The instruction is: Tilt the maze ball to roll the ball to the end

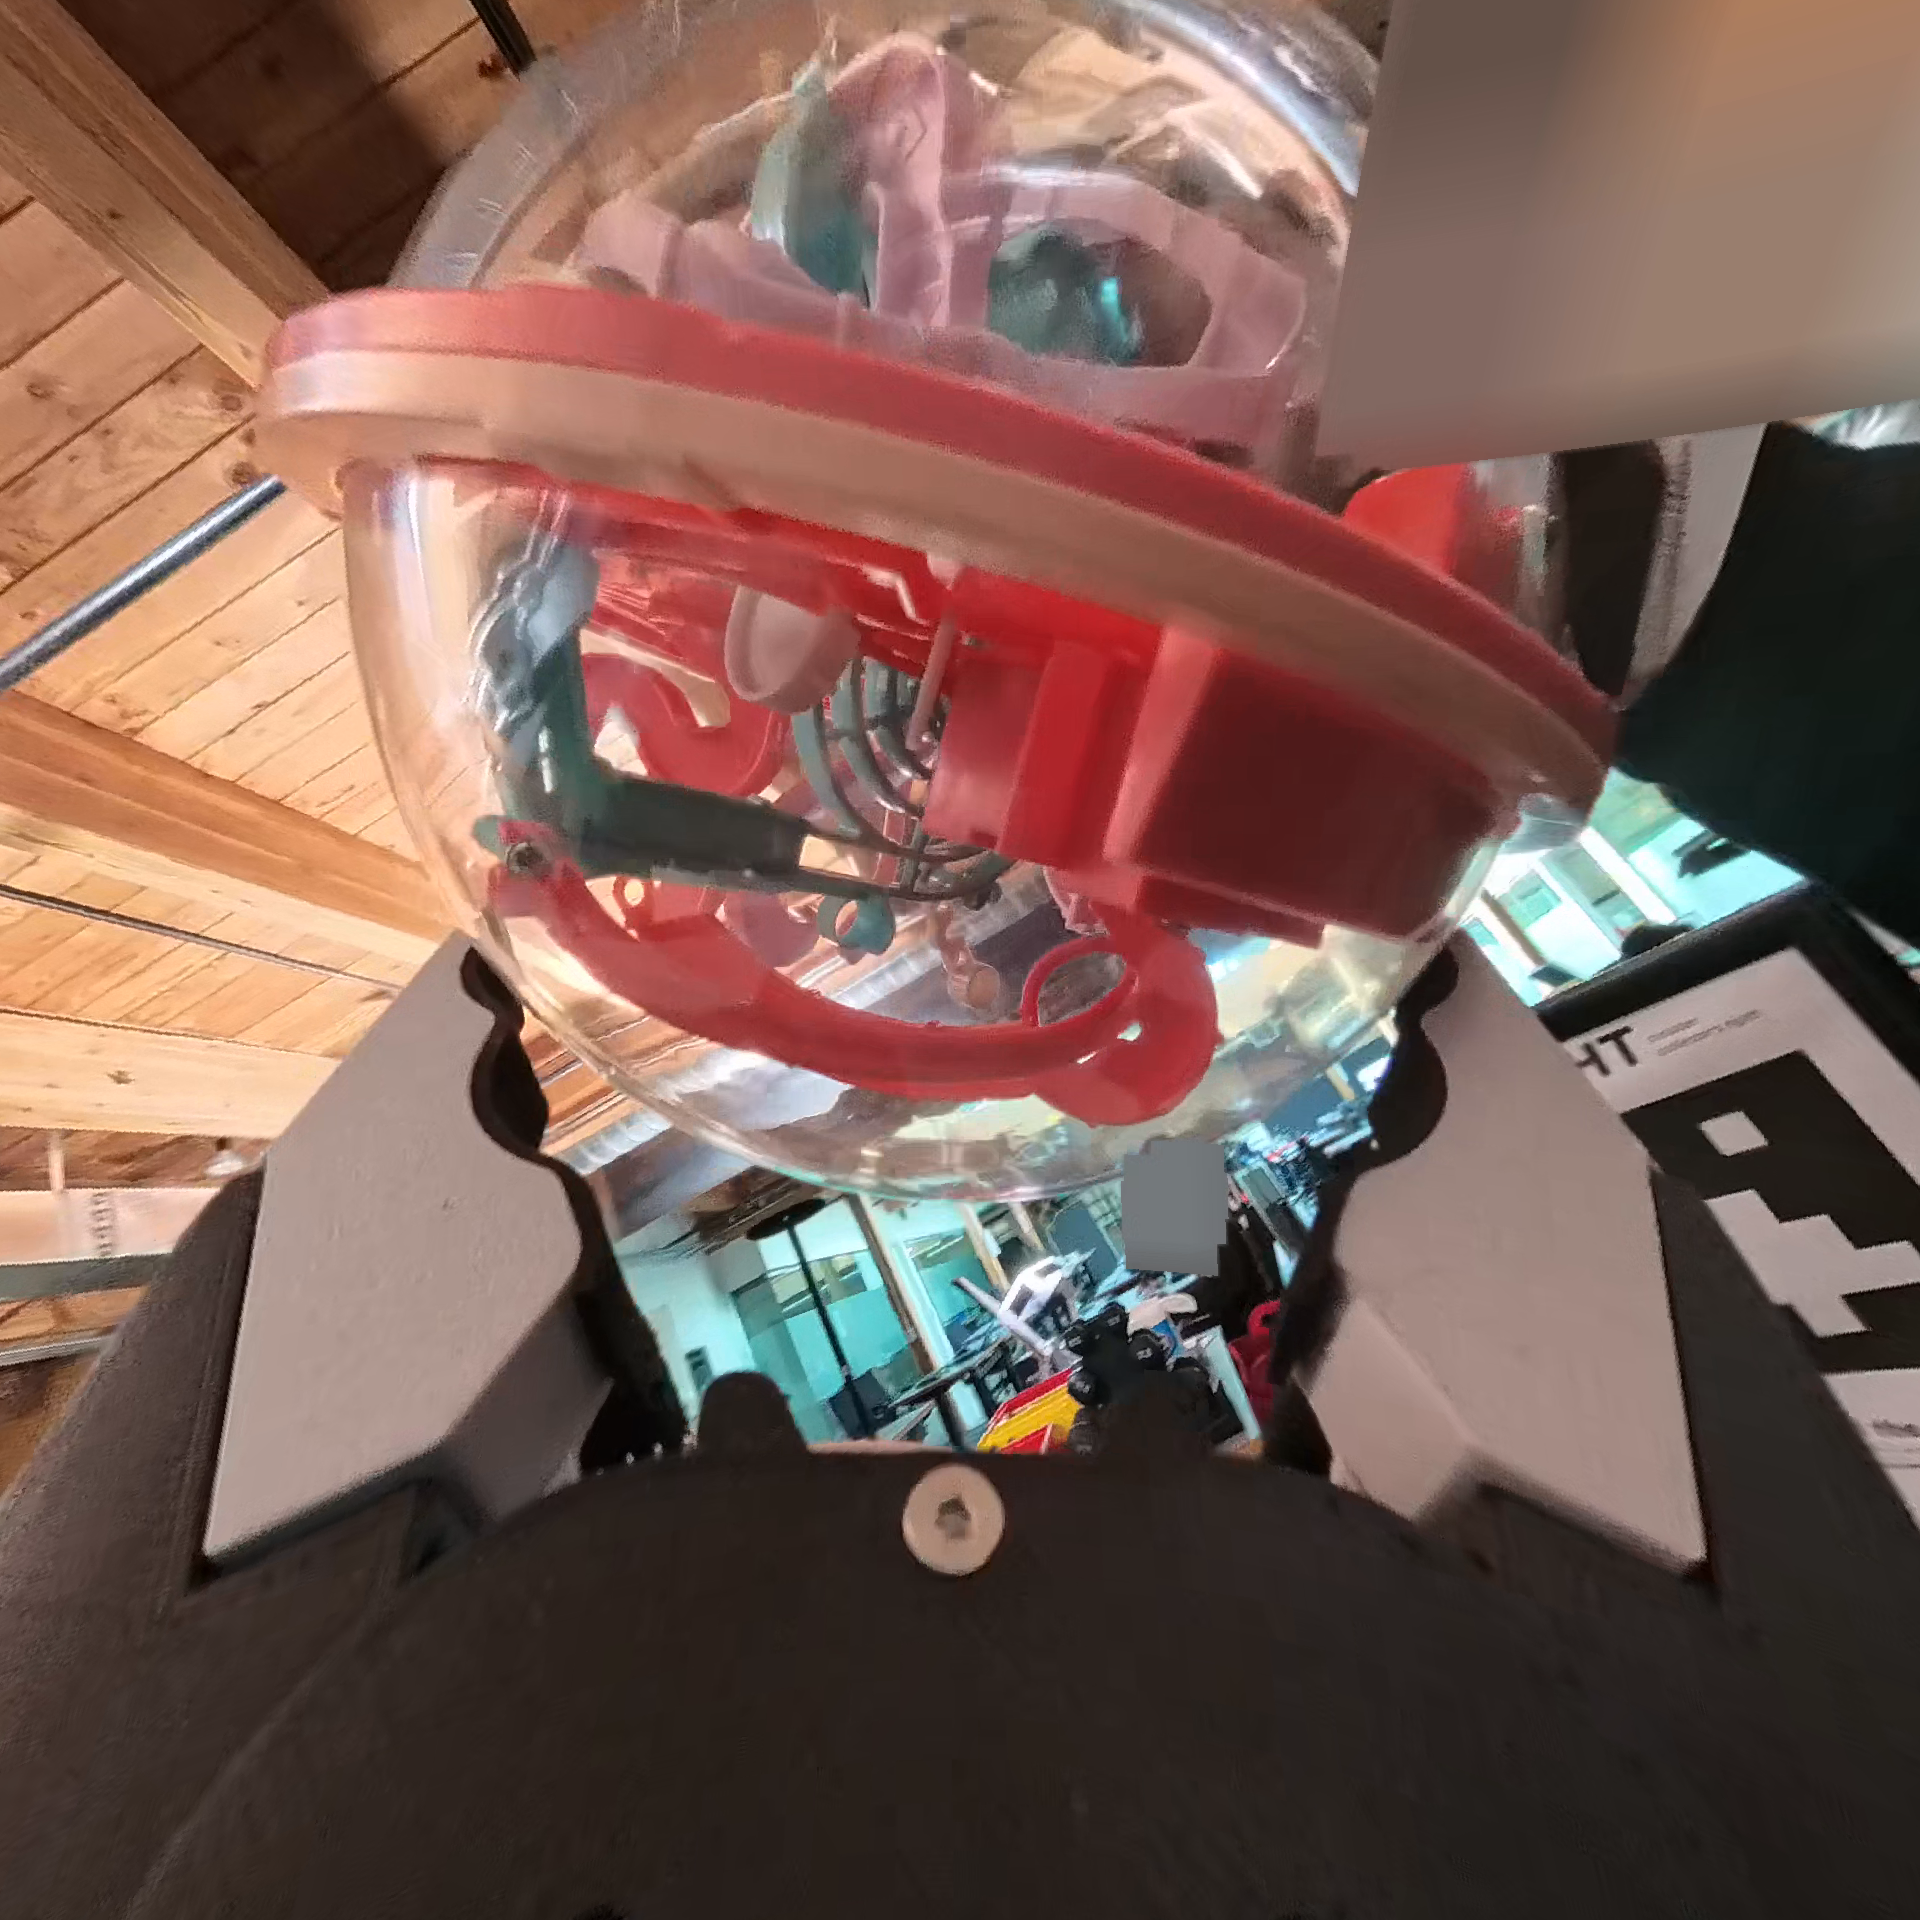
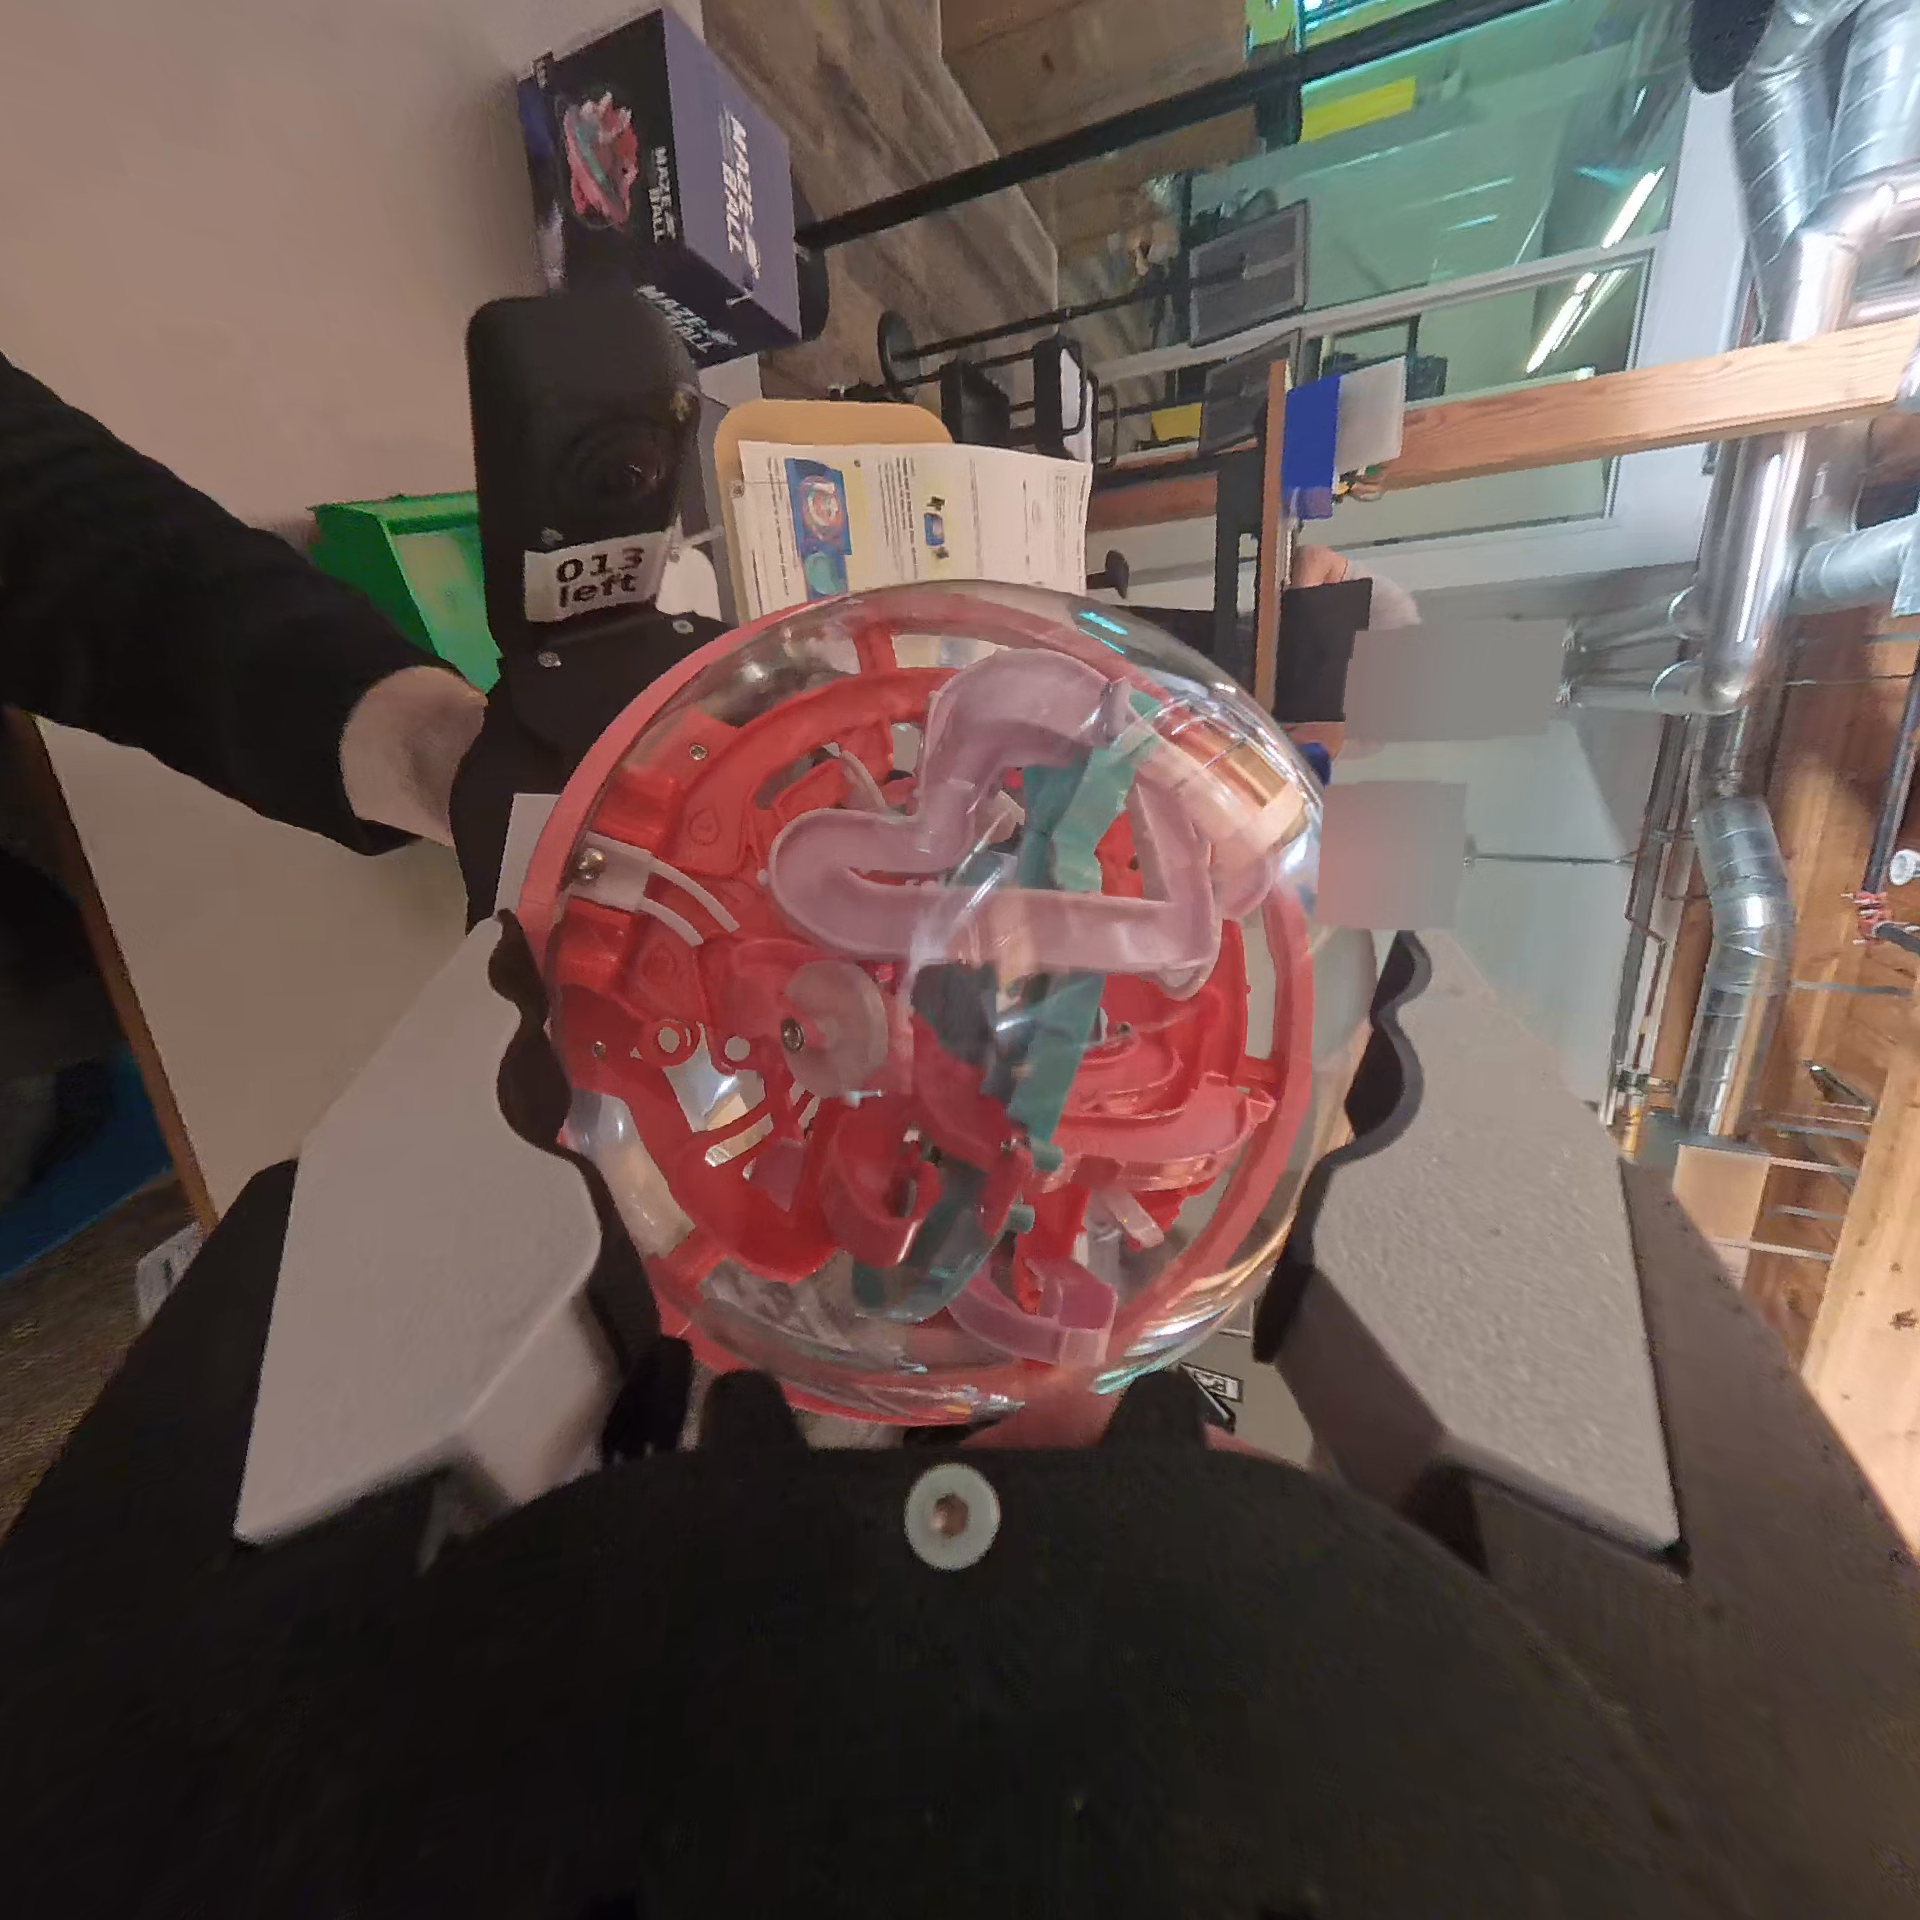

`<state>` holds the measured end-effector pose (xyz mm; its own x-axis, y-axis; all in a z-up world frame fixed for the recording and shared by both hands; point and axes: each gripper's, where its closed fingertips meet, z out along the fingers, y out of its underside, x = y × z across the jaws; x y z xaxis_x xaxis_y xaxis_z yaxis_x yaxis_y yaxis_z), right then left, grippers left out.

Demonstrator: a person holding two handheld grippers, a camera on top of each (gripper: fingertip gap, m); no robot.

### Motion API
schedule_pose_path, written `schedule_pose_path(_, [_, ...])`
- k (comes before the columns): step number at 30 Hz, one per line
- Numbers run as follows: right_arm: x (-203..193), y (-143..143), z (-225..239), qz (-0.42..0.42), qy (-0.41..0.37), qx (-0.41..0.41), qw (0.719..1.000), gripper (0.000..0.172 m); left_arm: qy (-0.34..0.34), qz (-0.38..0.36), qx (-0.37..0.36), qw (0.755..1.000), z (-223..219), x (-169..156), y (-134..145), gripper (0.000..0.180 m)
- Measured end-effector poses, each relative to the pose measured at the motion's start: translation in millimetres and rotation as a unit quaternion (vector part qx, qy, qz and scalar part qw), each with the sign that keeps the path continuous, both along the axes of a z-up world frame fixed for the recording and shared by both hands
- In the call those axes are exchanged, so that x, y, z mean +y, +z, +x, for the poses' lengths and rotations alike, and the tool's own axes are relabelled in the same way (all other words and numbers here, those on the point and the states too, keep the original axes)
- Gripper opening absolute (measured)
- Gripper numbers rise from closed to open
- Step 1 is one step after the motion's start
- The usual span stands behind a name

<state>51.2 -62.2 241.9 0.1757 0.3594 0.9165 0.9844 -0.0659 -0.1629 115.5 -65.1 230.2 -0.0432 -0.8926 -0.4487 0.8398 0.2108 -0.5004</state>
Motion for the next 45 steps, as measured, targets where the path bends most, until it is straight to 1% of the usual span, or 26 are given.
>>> schedule_pose_path(1, [0.1, -0.7, 0.1, -0.005, -0.001, 0.002, 1.000, 0.151, -0.011, -0.002, 0.000, 1.000, 1.2, -0.7, -1.0, 0.158])
schedule_pose_path(5, [0.2, -0.3, 2.7, -0.029, -0.013, 0.020, 0.999, 0.148, -0.039, -0.015, -0.011, 0.999, 3.4, -1.6, -1.8, 0.158])
schedule_pose_path(7, [0.3, 1.4, 8.7, -0.044, -0.026, 0.029, 0.998, 0.148, -0.042, -0.024, -0.018, 0.999, 3.8, -0.4, -0.7, 0.157])
schedule_pose_path(9, [0.1, 5.6, 10.5, -0.047, -0.020, 0.036, 0.998, 0.144, -0.059, -0.032, -0.026, 0.997, 1.2, 1.5, 1.0, 0.158])
schedule_pose_path(10, [0.7, 7.3, 13.2, -0.049, -0.022, 0.041, 0.998, 0.144, -0.071, -0.034, -0.027, 0.997, -0.1, 2.0, 1.9, 0.158])
schedule_pose_path(11, [2.4, 7.8, 18.8, -0.055, -0.032, 0.047, 0.997, 0.149, -0.074, -0.033, -0.028, 0.996, -0.2, 1.9, 2.5, 0.158])
schedule_pose_path(12, [4.4, 7.2, 24.9, -0.066, -0.041, 0.061, 0.995, 0.154, -0.073, -0.029, -0.029, 0.996, 0.5, 0.9, 3.0, 0.157])
schedule_pose_path(15, [9.7, -0.1, 39.1, -0.121, -0.044, 0.140, 0.982, 0.148, -0.085, -0.036, -0.012, 0.996, 12.6, 1.2, 1.7, 0.158])
schedule_pose_path(17, [14.7, -4.3, 52.9, -0.133, -0.054, 0.162, 0.976, 0.148, -0.094, -0.048, 0.008, 0.994, 25.9, 5.1, -4.0, 0.158])
schedule_pose_path(19, [19.9, -9.1, 60.1, -0.134, -0.058, 0.167, 0.975, 0.148, -0.104, -0.055, 0.014, 0.993, 33.7, 9.2, -8.9, 0.158])
schedule_pose_path(23, [22.6, -15.3, 56.6, -0.145, -0.064, 0.141, 0.977, 0.147, -0.120, -0.065, -0.010, 0.991, 31.9, 10.9, -13.3, 0.158])
schedule_pose_path(30, [29.0, -17.3, 48.0, -0.175, -0.068, 0.114, 0.976, 0.146, -0.155, -0.099, -0.054, 0.981, 25.2, 15.7, -12.6, 0.158])
schedule_pose_path(34, [32.0, -23.1, 39.6, -0.190, -0.079, 0.068, 0.976, 0.145, -0.173, -0.117, -0.104, 0.972, 19.8, 16.8, -14.4, 0.158])
schedule_pose_path(38, [35.6, -26.9, 28.0, -0.207, -0.092, 0.013, 0.974, 0.140, -0.203, -0.135, -0.121, 0.962, 16.9, 16.2, -14.3, 0.158])
schedule_pose_path(42, [38.9, -19.6, 18.7, -0.209, -0.100, -0.001, 0.973, 0.136, -0.224, -0.152, -0.141, 0.952, 5.1, 21.7, -9.4, 0.158])
schedule_pose_path(43, [40.3, -12.3, 20.4, -0.198, -0.113, 0.000, 0.974, 0.140, -0.229, -0.157, -0.147, 0.950, 2.0, 24.6, -7.6, 0.158])
schedule_pose_path(44, [42.3, -2.5, 23.6, -0.178, -0.125, 0.001, 0.976, 0.152, -0.230, -0.157, -0.153, 0.948, -0.8, 26.2, -5.9, 0.157])
schedule_pose_path(45, [42.0, 4.2, 27.4, -0.170, -0.132, 0.009, 0.977, 0.155, -0.231, -0.154, -0.153, 0.949, -2.2, 25.6, -4.5, 0.157])
